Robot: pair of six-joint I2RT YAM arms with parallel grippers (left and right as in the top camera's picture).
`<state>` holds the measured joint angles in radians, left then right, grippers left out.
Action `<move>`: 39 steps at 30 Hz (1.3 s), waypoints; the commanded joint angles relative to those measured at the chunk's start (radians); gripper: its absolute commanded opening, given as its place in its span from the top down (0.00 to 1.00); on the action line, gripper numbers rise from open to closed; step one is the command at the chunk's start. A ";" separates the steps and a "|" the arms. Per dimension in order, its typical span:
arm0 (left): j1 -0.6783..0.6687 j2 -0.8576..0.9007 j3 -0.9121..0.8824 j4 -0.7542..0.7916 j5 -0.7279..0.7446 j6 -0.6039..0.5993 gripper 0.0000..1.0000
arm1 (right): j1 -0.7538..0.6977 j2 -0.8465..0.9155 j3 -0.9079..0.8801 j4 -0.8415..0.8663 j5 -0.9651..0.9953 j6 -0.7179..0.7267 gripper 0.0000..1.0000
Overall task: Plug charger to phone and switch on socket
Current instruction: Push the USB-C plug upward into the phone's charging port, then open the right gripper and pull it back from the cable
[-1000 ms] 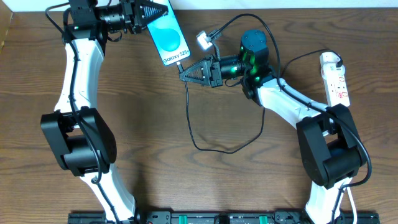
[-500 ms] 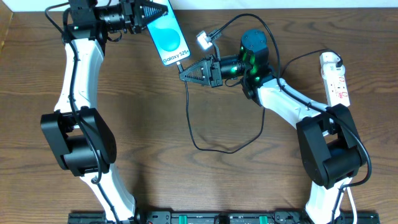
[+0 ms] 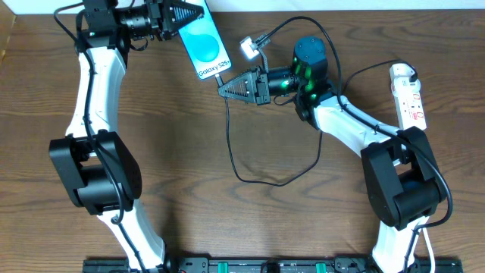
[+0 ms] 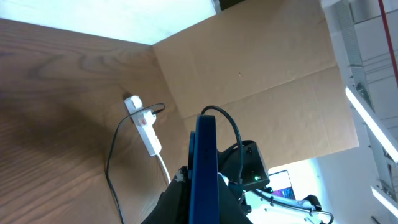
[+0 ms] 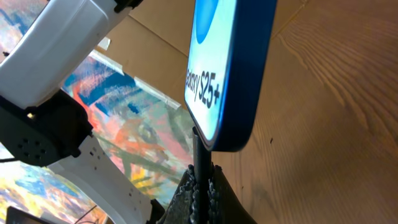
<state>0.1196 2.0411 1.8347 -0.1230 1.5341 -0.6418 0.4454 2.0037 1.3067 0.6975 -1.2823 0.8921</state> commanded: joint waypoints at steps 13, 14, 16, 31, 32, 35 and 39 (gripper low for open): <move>-0.027 -0.018 0.002 0.001 0.037 0.063 0.93 | -0.010 -0.010 0.002 0.010 0.148 0.047 0.99; -0.027 -0.018 0.001 0.001 0.037 0.063 0.92 | -0.010 -0.010 0.002 0.011 0.151 0.047 0.99; -0.027 -0.018 0.001 0.001 0.037 0.063 0.92 | -0.010 -0.010 0.002 0.010 0.151 0.047 0.99; -0.009 -0.018 0.000 0.001 0.037 0.066 0.93 | -0.013 -0.010 0.002 0.010 0.124 0.046 0.01; -0.005 -0.018 0.000 0.001 0.037 0.066 0.92 | -0.018 -0.010 0.002 0.010 0.124 0.046 0.01; 0.010 -0.018 0.000 -0.005 0.037 0.066 0.93 | -0.042 -0.010 0.002 0.010 0.128 0.045 0.01; 0.034 -0.018 0.000 -0.039 0.037 0.066 0.93 | -0.103 -0.010 0.002 0.002 0.128 0.009 0.01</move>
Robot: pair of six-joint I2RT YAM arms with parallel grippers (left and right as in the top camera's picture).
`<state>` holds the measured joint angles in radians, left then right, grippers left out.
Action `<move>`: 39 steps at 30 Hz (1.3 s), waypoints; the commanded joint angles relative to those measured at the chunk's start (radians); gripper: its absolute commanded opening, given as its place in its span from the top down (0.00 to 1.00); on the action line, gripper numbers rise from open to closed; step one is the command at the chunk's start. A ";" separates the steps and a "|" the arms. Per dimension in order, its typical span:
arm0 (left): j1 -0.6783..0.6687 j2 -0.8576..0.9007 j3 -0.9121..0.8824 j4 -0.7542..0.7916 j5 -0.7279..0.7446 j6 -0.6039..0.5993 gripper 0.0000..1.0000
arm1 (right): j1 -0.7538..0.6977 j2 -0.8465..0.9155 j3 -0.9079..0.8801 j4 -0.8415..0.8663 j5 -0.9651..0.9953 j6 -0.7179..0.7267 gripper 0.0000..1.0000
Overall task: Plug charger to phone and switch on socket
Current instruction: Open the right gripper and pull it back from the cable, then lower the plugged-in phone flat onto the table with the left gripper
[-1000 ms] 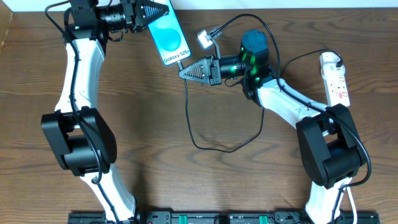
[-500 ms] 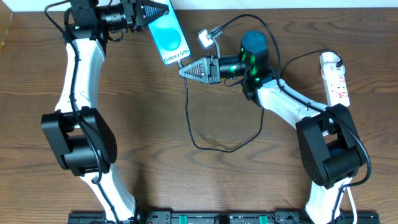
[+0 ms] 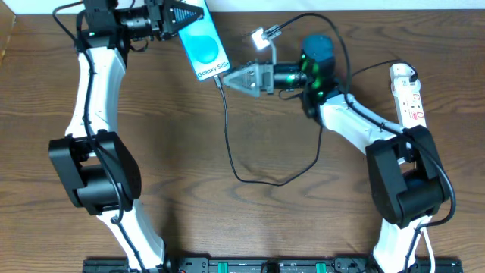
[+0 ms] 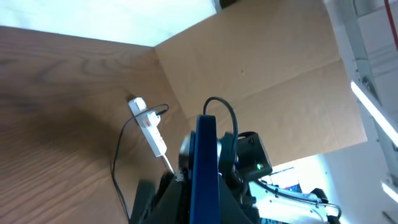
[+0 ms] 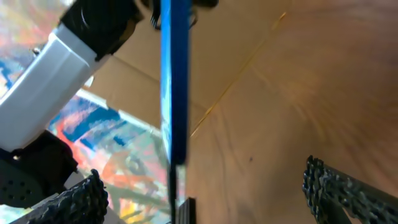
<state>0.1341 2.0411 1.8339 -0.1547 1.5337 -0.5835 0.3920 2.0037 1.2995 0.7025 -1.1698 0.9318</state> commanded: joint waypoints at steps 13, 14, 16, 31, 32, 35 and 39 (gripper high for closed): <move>0.045 -0.018 0.001 -0.024 0.036 0.007 0.93 | -0.233 -0.010 0.009 -0.750 0.337 -0.145 0.13; 0.045 -0.018 0.001 -0.024 0.036 0.007 0.92 | -0.237 -0.010 0.009 -0.829 0.389 -0.156 0.15; 0.045 -0.018 0.001 -0.024 0.036 0.007 0.93 | -0.241 -0.010 0.009 -0.962 0.484 -0.174 0.19; -0.061 -0.016 0.000 -0.354 -0.253 0.275 0.92 | -0.243 -0.035 0.010 -1.257 0.874 -0.214 0.21; -0.077 -0.014 -0.001 -0.406 -0.313 0.308 0.92 | -0.243 -0.045 0.010 -1.262 0.902 -0.212 0.21; -0.117 -0.010 -0.011 -0.500 -0.429 0.379 0.92 | -0.243 -0.085 0.010 -1.281 0.980 -0.212 0.19; -0.170 0.015 -0.030 -0.529 -0.455 0.419 0.92 | -0.243 -0.163 0.010 -1.314 1.085 -0.211 0.17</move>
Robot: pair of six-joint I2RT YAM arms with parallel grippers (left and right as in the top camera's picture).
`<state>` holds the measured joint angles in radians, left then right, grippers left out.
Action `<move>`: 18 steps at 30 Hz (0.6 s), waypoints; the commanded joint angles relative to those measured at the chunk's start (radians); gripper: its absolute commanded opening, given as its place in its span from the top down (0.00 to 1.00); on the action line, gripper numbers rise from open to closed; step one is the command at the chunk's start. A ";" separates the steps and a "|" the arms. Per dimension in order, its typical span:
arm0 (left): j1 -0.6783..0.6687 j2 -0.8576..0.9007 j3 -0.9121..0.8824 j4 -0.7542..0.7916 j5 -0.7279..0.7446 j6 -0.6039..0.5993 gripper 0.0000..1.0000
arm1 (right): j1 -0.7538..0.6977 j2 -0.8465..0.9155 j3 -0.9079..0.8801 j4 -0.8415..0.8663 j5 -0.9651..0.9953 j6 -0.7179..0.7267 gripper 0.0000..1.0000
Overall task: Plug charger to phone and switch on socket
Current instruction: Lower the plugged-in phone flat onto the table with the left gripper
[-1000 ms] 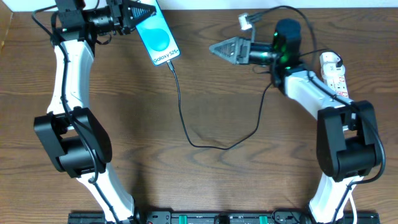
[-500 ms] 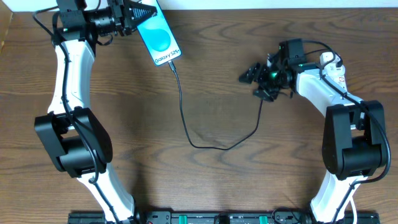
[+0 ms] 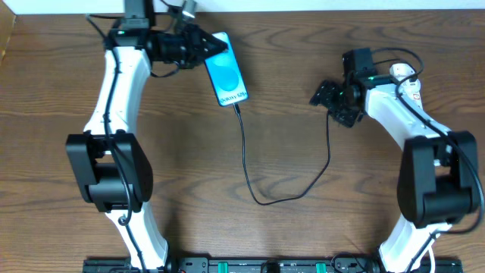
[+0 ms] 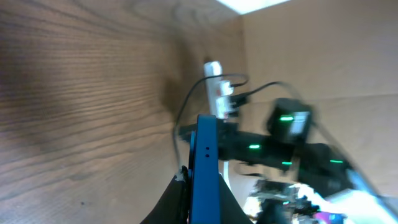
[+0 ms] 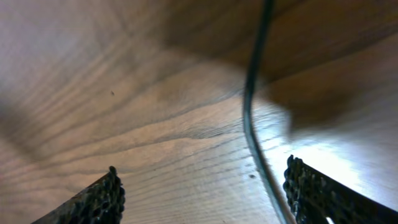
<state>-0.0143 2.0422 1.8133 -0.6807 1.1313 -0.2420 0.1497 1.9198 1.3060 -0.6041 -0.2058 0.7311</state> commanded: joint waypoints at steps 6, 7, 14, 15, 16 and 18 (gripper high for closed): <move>-0.087 0.103 -0.011 -0.006 -0.101 0.073 0.92 | 0.000 -0.208 0.003 -0.037 0.174 -0.015 0.10; -0.098 0.121 -0.011 -0.006 -0.101 0.068 0.92 | 0.000 -0.228 0.003 -0.043 0.174 -0.019 0.08; -0.171 0.241 -0.011 0.009 -0.100 0.056 0.92 | 0.000 -0.344 0.003 -0.065 0.174 -0.042 0.01; -0.180 0.253 -0.011 0.014 -0.100 0.044 0.92 | 0.000 -0.356 0.003 -0.070 0.174 -0.042 0.01; -0.189 0.266 -0.011 0.024 -0.100 0.033 0.92 | 0.000 -0.365 0.003 -0.074 0.174 -0.042 0.01; -0.206 0.287 -0.011 0.039 -0.101 0.010 0.92 | 0.000 -0.378 0.003 -0.078 0.174 -0.049 0.01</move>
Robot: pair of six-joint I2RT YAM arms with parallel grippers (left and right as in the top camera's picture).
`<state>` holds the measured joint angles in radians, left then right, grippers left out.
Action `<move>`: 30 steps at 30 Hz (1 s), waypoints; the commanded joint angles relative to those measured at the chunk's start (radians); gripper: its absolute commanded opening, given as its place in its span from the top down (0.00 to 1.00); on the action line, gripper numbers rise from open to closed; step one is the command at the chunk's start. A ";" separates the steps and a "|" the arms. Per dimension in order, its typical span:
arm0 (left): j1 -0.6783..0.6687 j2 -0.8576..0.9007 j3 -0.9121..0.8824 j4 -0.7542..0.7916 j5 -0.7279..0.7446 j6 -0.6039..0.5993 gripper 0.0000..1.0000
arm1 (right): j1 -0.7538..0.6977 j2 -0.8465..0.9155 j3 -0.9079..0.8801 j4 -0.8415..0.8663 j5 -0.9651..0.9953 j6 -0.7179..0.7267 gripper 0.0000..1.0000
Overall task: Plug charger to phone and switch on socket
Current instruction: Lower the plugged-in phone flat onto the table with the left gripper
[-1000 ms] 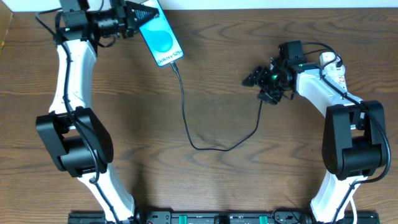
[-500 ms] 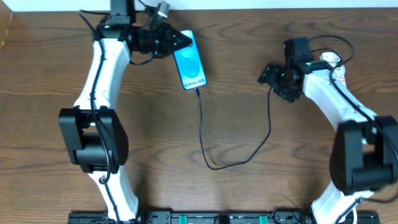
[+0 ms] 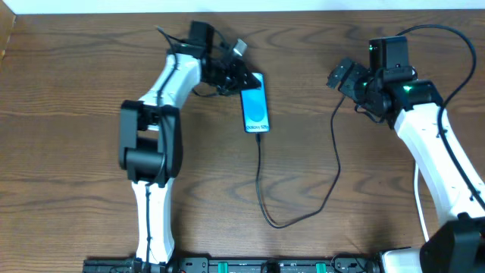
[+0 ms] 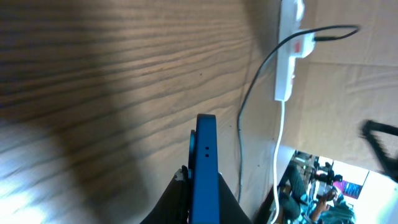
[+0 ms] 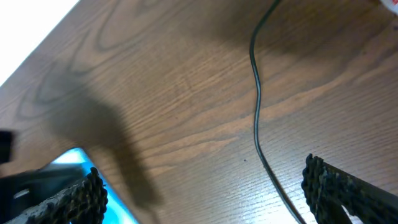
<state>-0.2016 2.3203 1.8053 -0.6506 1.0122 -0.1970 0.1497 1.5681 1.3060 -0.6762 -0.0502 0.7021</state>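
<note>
A blue phone lies screen-up at the back middle of the table, and my left gripper is shut on its top end. In the left wrist view only the phone's thin edge shows between the fingers. A black charger cable is plugged into the phone's lower end, loops toward the front and runs back to the right. The white power strip with a red switch shows in the left wrist view. My right gripper hangs open above the cable, holding nothing.
The brown wooden table carries little else. My right arm reaches across the back right, covering the place of the power strip in the overhead view. A white mains cord runs forward beside it. Cardboard walls stand behind the table.
The phone in my left gripper now sits further right and nearer the front, pointing straight down the table. My right gripper has moved slightly back and right, still open.
First my left gripper held the phone at the back edge while my right gripper was shut on the plug at its lower end. Then the right gripper stood open with the plug in the phone. Later it was far right, and the phone has come toward the table's middle.
</note>
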 commanded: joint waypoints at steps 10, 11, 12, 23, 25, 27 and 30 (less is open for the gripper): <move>-0.101 0.032 -0.003 0.077 -0.070 -0.218 0.92 | 0.000 -0.033 0.003 -0.014 0.018 -0.023 0.01; -0.109 0.032 -0.003 0.079 -0.095 -0.238 0.93 | 0.000 -0.033 0.003 -0.016 0.018 -0.023 0.01; -0.119 0.032 -0.003 0.080 -0.117 -0.253 0.92 | 0.000 -0.033 0.003 -0.017 0.018 -0.024 0.01; -0.166 0.048 -0.004 0.076 -0.194 -0.336 0.92 | 0.000 -0.033 0.003 -0.032 0.018 -0.024 0.01; -0.168 0.048 -0.004 0.076 -0.195 -0.336 0.92 | 0.000 -0.033 0.003 -0.033 0.018 -0.024 0.01; -0.170 0.048 -0.004 0.076 -0.195 -0.336 0.92 | 0.000 -0.033 0.003 -0.034 0.018 -0.024 0.01; -0.171 0.050 -0.004 0.076 -0.195 -0.336 0.92 | 0.000 -0.033 0.003 -0.034 0.018 -0.024 0.01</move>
<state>-0.3695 2.3611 1.8050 -0.5739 0.8051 -0.5205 0.1497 1.5509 1.3060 -0.7074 -0.0479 0.6941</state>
